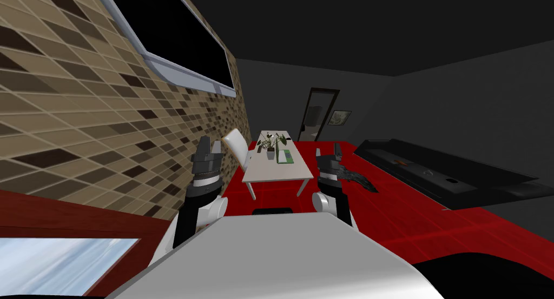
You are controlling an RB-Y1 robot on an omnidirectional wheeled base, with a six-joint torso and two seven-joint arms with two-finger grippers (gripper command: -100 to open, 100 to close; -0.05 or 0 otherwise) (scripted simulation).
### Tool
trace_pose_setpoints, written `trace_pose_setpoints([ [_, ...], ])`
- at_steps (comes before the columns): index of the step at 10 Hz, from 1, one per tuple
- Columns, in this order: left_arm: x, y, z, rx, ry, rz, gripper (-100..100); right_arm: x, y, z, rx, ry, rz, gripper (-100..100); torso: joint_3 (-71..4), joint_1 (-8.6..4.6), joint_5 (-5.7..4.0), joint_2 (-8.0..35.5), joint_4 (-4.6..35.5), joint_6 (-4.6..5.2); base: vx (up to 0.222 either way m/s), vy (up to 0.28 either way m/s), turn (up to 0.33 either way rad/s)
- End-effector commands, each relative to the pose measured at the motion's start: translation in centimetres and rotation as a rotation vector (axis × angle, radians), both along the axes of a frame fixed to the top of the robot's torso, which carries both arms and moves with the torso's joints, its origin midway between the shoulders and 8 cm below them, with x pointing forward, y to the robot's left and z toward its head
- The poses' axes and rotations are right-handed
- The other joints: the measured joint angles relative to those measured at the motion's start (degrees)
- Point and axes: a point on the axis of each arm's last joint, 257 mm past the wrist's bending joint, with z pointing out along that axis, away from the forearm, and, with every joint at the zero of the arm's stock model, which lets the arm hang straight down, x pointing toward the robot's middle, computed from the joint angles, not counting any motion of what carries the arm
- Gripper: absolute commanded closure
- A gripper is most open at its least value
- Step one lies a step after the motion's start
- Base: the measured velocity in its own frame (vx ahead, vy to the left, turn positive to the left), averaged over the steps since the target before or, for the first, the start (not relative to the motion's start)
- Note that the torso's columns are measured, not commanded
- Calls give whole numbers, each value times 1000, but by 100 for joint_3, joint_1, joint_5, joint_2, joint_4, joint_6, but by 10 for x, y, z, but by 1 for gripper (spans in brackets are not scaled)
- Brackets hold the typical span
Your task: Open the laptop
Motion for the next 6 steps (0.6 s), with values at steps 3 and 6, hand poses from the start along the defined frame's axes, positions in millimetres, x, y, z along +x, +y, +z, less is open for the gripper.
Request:
trace_pose_setpoints([
  [3, 0, 0, 0, 0, 0, 0, 0, 0, 0, 0, 0, 0, 0, 0, -2014, 0, 0, 1003, 1006, 0, 0, 0, 0],
  [6, 0, 0, 0, 0, 0, 0, 0, 0, 0, 0, 0, 0, 0, 0, -4536, 0, 0, 2269, 2268, 0, 0, 0, 0],
])
